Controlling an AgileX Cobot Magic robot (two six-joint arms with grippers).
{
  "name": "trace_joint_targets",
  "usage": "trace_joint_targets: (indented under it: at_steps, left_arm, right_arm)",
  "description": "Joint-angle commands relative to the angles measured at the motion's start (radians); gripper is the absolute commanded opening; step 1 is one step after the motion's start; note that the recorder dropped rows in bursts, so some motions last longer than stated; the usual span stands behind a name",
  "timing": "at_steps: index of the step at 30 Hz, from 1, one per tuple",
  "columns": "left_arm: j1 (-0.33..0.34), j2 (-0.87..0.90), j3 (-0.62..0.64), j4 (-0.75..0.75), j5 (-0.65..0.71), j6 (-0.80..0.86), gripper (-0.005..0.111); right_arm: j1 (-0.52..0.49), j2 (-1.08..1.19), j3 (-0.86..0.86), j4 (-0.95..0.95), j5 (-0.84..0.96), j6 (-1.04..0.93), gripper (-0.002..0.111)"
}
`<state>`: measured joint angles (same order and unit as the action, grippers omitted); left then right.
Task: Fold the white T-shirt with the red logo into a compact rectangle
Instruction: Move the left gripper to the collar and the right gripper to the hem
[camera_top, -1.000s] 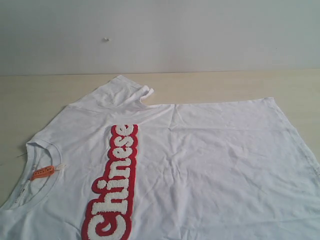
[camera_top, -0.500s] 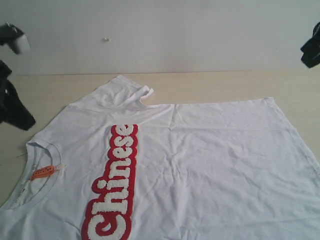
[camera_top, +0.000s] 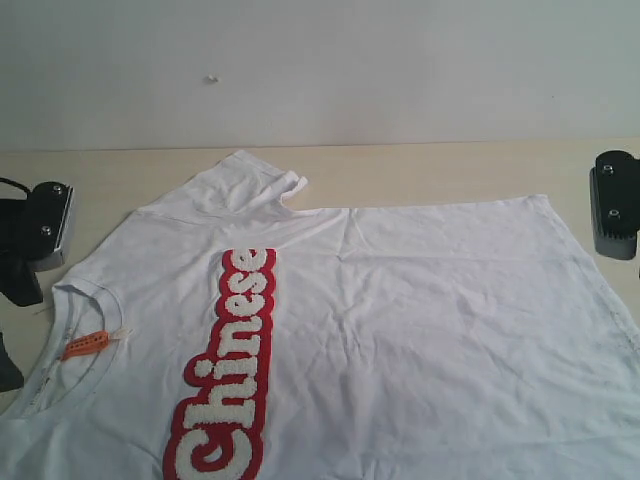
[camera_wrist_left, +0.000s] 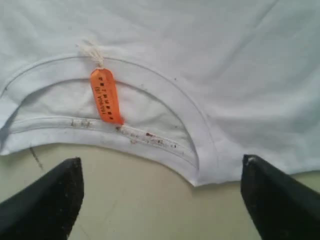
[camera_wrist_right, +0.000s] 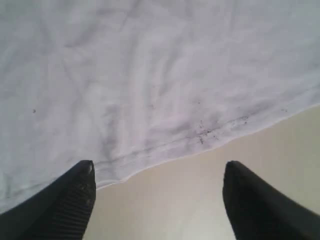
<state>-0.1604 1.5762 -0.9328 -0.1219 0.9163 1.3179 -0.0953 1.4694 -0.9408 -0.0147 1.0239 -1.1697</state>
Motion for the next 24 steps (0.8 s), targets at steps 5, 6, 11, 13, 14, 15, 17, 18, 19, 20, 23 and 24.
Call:
trace_joint_targets:
  at_steps: [5,6,11,13,14,15,17,18,19,20,23,24]
  left_arm:
    - [-0.004,0.048,0.087,0.047,-0.179,0.093,0.072]
    - [-0.004,0.064,0.094,0.047,-0.210,0.096,0.072]
    - [-0.004,0.105,0.097,0.047,-0.246,0.098,0.072]
    - [-0.004,0.125,0.097,0.047,-0.269,0.098,0.072]
    - [-0.004,0.136,0.097,0.047,-0.279,0.102,0.072]
    - [-0.004,0.144,0.097,0.047,-0.283,0.102,0.072]
    - [-0.004,0.148,0.097,0.047,-0.299,0.139,0.072]
    - [-0.004,0.148,0.097,0.047,-0.299,0.141,0.072]
    - [-0.004,0.148,0.097,0.047,-0.295,0.141,0.072]
    - [-0.001,0.148,0.097,0.047,-0.295,0.141,0.072]
    - [-0.001,0.148,0.097,0.049,-0.300,0.143,0.072]
    - [-0.001,0.148,0.097,0.051,-0.303,0.143,0.071]
  right_arm:
    - [-0.003,-0.008,0.067,-0.048,-0.104,-0.153,0.070]
    - [-0.003,-0.008,0.067,-0.048,-0.115,-0.153,0.070]
    - [-0.003,-0.008,0.065,0.035,-0.189,-0.195,0.070]
    - [-0.003,-0.006,0.065,0.033,-0.213,-0.220,0.070]
    - [-0.003,-0.002,0.065,0.033,-0.213,-0.251,0.070]
    - [-0.003,0.003,0.065,0.033,-0.216,-0.275,0.070]
    - [-0.003,0.039,0.063,-0.003,-0.237,-0.292,0.070]
    - [-0.003,0.055,0.062,-0.047,-0.237,-0.241,0.070]
    - [-0.003,0.084,0.048,-0.109,-0.232,-0.147,0.070]
    - [-0.003,0.101,0.029,-0.129,-0.213,-0.114,0.069]
    - [-0.003,0.127,-0.038,-0.129,-0.150,-0.149,0.067]
    - [-0.003,0.132,-0.049,-0.133,-0.149,-0.146,0.067]
